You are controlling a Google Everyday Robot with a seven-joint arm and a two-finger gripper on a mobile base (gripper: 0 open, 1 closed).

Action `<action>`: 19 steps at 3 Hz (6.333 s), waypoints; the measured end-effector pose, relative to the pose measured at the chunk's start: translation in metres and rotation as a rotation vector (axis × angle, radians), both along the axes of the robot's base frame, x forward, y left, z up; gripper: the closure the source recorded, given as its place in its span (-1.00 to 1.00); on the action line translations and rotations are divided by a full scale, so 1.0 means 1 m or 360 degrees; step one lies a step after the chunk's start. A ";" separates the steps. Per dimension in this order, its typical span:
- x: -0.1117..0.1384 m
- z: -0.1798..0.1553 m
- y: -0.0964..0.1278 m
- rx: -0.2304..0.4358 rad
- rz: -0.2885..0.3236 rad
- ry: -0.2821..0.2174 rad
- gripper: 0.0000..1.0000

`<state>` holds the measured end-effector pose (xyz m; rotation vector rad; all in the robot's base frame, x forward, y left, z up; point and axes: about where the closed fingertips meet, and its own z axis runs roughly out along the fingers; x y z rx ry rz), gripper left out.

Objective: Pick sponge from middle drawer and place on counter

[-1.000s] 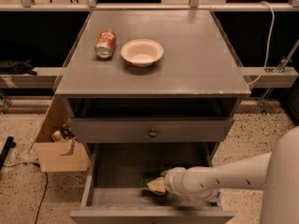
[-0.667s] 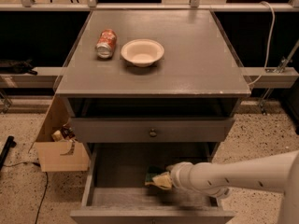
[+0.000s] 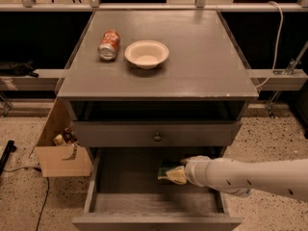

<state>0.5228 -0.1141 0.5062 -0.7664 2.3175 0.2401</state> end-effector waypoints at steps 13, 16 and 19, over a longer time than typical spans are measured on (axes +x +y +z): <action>-0.040 0.464 -0.178 -0.0627 -0.0230 -0.1254 1.00; 0.011 0.476 -0.118 -0.0606 -0.0031 -0.1322 1.00; 0.071 0.479 -0.076 -0.0461 0.0040 -0.1291 1.00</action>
Offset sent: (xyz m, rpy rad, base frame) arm -0.0079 -0.0856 0.1295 -0.0903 -0.2306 -0.1809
